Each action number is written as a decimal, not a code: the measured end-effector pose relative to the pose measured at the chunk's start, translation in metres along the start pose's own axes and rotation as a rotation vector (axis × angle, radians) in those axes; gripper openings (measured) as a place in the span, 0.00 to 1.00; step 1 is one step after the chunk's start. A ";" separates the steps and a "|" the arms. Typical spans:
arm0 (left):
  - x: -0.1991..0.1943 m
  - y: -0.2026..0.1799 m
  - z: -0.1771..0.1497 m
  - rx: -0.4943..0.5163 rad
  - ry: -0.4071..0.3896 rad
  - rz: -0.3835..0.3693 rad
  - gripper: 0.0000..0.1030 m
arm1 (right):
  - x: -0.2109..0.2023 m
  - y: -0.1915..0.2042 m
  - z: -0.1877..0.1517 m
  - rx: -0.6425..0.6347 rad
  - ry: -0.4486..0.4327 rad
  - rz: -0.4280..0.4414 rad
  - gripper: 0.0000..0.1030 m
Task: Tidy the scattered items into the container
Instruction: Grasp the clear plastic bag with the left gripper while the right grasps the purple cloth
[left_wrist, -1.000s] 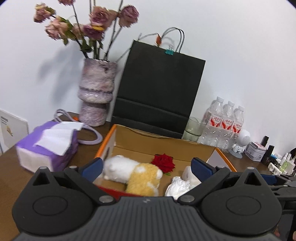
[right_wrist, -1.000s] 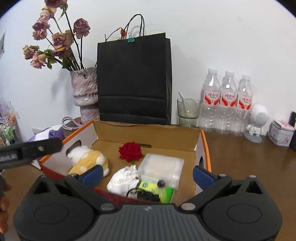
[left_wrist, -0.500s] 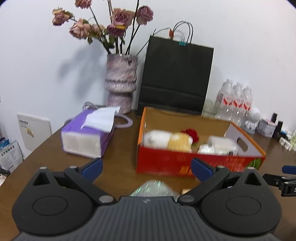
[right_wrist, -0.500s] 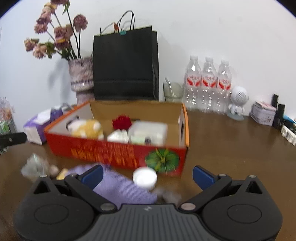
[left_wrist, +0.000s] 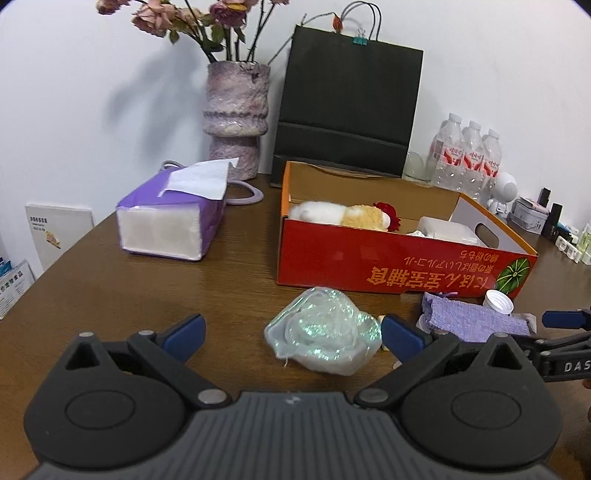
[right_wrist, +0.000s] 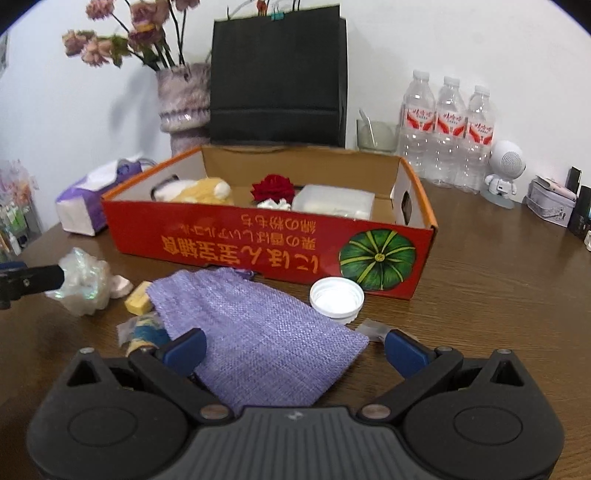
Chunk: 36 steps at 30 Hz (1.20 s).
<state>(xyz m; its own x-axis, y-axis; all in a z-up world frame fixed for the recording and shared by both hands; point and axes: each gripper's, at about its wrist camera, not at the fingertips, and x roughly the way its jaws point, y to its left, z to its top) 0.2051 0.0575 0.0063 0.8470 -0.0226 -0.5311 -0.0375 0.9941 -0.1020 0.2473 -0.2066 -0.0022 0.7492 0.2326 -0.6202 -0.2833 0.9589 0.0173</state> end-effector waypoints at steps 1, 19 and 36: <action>0.004 -0.001 0.002 0.007 0.007 -0.007 1.00 | 0.003 -0.001 0.001 0.005 0.007 -0.001 1.00; 0.027 -0.005 -0.011 0.038 0.045 -0.097 0.57 | 0.005 0.004 -0.010 -0.018 -0.005 0.055 0.19; -0.012 -0.008 -0.021 -0.040 -0.016 -0.115 0.54 | -0.028 0.005 -0.005 0.004 -0.130 0.091 0.06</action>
<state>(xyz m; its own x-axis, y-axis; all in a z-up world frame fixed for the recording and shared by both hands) 0.1842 0.0477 -0.0043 0.8552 -0.1342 -0.5006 0.0393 0.9799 -0.1956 0.2220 -0.2089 0.0117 0.7917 0.3370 -0.5095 -0.3509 0.9336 0.0723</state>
